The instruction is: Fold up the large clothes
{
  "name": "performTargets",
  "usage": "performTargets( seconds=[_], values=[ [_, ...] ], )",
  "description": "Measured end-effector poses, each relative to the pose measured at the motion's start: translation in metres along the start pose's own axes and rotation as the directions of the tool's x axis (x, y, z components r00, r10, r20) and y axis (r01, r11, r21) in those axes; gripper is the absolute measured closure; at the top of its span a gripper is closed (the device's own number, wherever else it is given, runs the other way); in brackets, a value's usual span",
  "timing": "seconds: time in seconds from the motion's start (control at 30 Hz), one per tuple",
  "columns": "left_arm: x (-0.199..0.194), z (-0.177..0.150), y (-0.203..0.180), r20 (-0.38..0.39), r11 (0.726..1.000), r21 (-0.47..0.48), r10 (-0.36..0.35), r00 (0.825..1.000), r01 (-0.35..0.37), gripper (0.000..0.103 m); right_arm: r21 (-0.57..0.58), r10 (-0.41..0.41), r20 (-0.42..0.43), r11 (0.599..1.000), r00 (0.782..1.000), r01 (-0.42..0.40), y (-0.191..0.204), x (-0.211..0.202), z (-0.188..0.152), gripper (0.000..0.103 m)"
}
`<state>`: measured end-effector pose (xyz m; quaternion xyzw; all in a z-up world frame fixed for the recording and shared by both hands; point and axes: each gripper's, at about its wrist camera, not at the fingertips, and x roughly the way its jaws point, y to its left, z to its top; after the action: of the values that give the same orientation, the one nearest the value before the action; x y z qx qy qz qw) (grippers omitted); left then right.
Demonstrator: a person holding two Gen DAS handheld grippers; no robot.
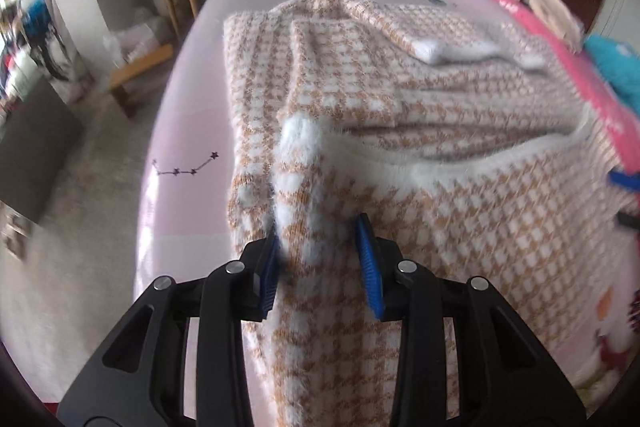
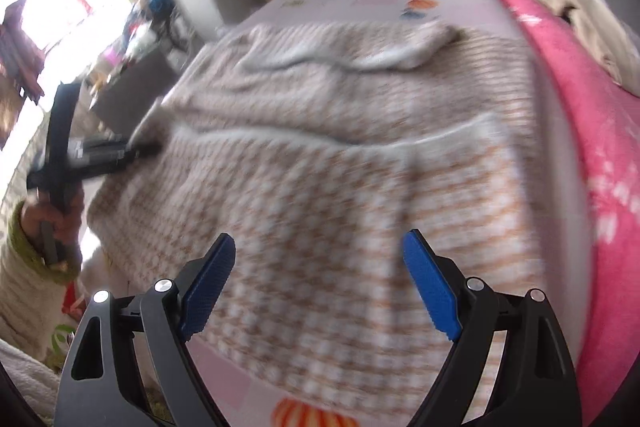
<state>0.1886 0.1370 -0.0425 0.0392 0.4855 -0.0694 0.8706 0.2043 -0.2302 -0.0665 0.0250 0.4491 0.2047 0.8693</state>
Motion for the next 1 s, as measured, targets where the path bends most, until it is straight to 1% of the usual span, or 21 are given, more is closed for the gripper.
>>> performTargets(
  seconds=[0.1,0.17,0.2,0.27,0.37,0.5,0.6,0.63,0.73,0.8,0.83,0.87,0.9,0.93,1.0],
  values=[
    [-0.001,-0.001,-0.008,0.009,0.998,0.034,0.061,0.998,-0.062,0.069,0.069,-0.045,0.034,0.997,0.998,0.042,-0.032,-0.014,0.007,0.020],
    [-0.001,-0.001,-0.012,0.011,0.995,0.044,0.091,0.996,-0.091,0.069,0.111,-0.061,0.047,0.992,0.997,0.055,-0.052,-0.018,0.012,0.026],
    [-0.001,0.000,-0.013,0.011,0.994,0.048,0.103,0.995,-0.103,0.069,0.130,-0.062,0.051,0.990,0.997,0.055,-0.061,-0.018,0.016,0.027],
    [-0.001,0.000,-0.015,0.010,0.992,0.050,0.118,0.993,-0.118,0.069,0.150,-0.072,0.045,0.987,0.996,0.065,-0.075,-0.012,0.024,0.034],
    [-0.002,0.000,-0.016,0.006,0.990,0.048,0.132,0.991,-0.132,0.069,0.154,-0.084,0.025,0.985,0.996,0.079,-0.086,0.003,0.034,0.040],
    [-0.002,0.001,-0.019,0.004,0.989,0.039,0.144,0.990,-0.144,0.069,0.160,-0.123,0.012,0.980,0.992,0.120,-0.098,0.015,0.043,0.044],
    [-0.001,0.001,-0.020,0.007,0.987,0.042,0.154,0.988,-0.154,0.069,0.189,-0.089,-0.009,0.978,0.996,0.089,-0.107,0.021,0.042,0.044],
    [-0.002,0.000,-0.021,0.008,0.987,0.044,0.157,0.988,-0.157,0.069,0.196,-0.081,-0.015,0.977,0.997,0.082,-0.108,0.021,0.041,0.047],
    [-0.001,0.000,-0.023,0.009,0.985,0.047,0.164,0.986,-0.164,0.069,0.199,-0.054,-0.035,0.978,0.998,0.060,-0.107,0.016,0.032,0.050],
    [-0.001,0.000,-0.023,0.009,0.985,0.046,0.163,0.987,-0.163,0.069,0.191,-0.060,-0.053,0.979,0.997,0.069,-0.103,0.011,0.026,0.052],
    [-0.001,0.000,-0.023,0.009,0.985,0.049,0.164,0.986,-0.164,0.069,0.193,-0.048,-0.061,0.980,0.997,0.059,-0.102,0.008,0.023,0.053],
    [-0.001,0.001,-0.023,0.009,0.985,0.050,0.165,0.986,-0.166,0.069,0.196,-0.025,-0.069,0.980,0.997,0.038,-0.101,0.007,0.021,0.060],
    [-0.001,0.001,-0.023,0.009,0.985,0.050,0.167,0.986,-0.167,0.069,0.200,0.000,-0.078,0.980,0.997,0.016,-0.100,0.006,0.019,0.063],
    [-0.001,0.001,-0.023,0.009,0.984,0.051,0.168,0.986,-0.168,0.069,0.198,0.011,-0.086,0.980,0.996,0.006,-0.098,0.005,0.018,0.063],
    [-0.002,0.000,-0.023,0.009,0.984,0.052,0.170,0.985,-0.171,0.069,0.171,-0.019,-0.101,0.985,0.995,0.036,-0.095,0.007,0.018,0.063]
  ],
)
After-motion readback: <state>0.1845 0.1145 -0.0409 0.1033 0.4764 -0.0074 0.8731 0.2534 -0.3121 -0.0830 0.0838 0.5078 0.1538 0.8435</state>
